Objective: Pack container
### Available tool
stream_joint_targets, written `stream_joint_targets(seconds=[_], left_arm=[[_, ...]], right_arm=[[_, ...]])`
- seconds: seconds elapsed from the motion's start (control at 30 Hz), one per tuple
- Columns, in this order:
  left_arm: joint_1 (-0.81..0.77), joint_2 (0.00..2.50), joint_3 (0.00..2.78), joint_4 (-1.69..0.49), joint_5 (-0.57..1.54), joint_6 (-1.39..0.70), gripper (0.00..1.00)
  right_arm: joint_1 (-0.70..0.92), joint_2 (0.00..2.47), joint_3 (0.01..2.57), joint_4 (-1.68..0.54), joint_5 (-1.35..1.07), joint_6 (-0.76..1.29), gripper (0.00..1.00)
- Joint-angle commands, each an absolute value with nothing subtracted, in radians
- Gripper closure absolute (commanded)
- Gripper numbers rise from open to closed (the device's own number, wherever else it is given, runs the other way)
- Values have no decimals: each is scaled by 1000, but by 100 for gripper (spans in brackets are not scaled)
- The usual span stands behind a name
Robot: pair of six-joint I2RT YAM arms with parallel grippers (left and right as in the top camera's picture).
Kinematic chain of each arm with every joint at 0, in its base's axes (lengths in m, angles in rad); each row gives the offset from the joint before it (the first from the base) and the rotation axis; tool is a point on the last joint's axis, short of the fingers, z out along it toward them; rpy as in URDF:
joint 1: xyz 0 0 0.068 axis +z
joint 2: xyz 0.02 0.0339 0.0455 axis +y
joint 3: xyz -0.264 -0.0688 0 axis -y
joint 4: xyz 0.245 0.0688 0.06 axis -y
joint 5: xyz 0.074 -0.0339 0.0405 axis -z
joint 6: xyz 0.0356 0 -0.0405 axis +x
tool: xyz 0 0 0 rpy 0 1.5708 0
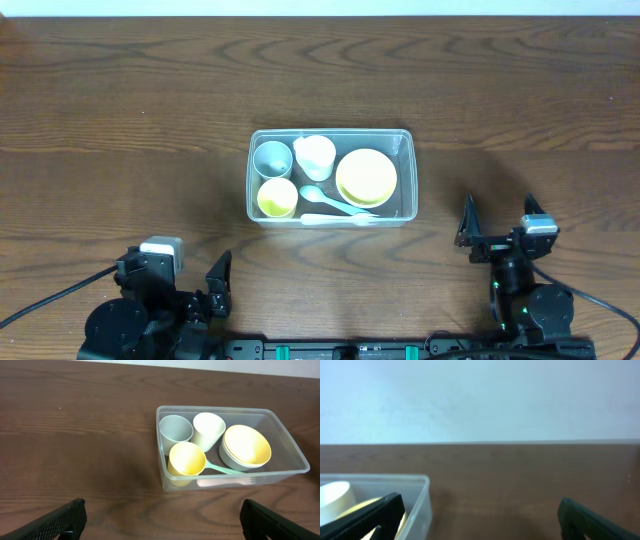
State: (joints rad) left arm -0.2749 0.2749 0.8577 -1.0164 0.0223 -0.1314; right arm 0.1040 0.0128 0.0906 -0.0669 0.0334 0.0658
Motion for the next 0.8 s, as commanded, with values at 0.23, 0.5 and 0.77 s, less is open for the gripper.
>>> stream_joint_targets(seconds=[0.23,0.5,0.77], left_arm=[[-271,273,855,-1016,14,-140,2],[-271,273,855,-1017,14,-140,2],[-271,273,855,-1016,14,-140,2]], right_arm=[[104,4,6,-65,-8,-274,1],[104,5,6,-75,-5,-236,1],[104,5,6,-75,-5,-236,1]])
